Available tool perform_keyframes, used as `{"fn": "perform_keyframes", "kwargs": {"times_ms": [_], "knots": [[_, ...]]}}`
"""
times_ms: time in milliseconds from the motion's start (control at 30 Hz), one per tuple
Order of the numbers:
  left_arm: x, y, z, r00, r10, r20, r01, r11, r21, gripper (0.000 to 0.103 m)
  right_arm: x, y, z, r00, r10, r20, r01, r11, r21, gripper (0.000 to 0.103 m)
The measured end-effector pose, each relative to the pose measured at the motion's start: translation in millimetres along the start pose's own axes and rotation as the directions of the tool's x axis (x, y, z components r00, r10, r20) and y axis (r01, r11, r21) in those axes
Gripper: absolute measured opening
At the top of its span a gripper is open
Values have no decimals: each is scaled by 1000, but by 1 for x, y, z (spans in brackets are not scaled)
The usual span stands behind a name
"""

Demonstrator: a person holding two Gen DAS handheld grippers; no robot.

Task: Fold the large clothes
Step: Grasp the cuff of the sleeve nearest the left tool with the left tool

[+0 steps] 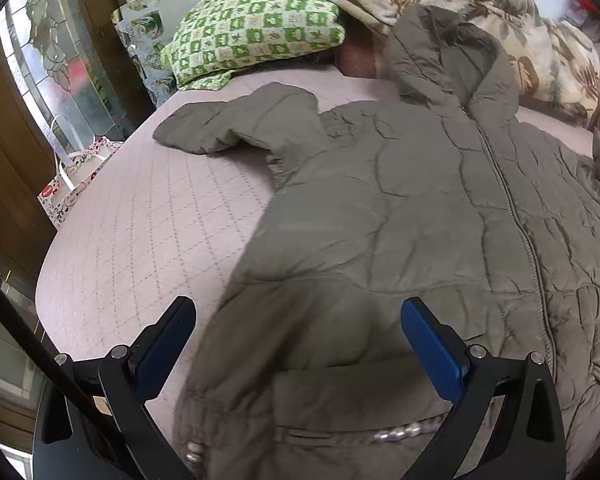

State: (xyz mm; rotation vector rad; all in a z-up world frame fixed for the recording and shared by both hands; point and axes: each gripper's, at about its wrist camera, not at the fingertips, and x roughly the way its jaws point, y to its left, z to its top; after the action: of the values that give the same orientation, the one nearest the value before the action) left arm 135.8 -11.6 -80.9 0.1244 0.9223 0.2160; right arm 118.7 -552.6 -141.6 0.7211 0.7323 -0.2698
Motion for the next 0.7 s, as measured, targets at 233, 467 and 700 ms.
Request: {"fn": "perform_keyframes", "kwargs": {"times_ms": [233, 467, 700], "knots": [[6, -10, 11, 1000, 13, -9, -13, 1000, 28, 102, -20, 29, -8, 998, 18, 59, -10, 993, -120, 91], [23, 35, 30, 995, -88, -38, 86, 995, -54, 87, -38, 65, -33, 994, 44, 97, -21, 974, -226, 91], [107, 150, 91, 991, -104, -90, 67, 937, -344, 81, -26, 94, -61, 998, 51, 45, -35, 953, -302, 91]]}}
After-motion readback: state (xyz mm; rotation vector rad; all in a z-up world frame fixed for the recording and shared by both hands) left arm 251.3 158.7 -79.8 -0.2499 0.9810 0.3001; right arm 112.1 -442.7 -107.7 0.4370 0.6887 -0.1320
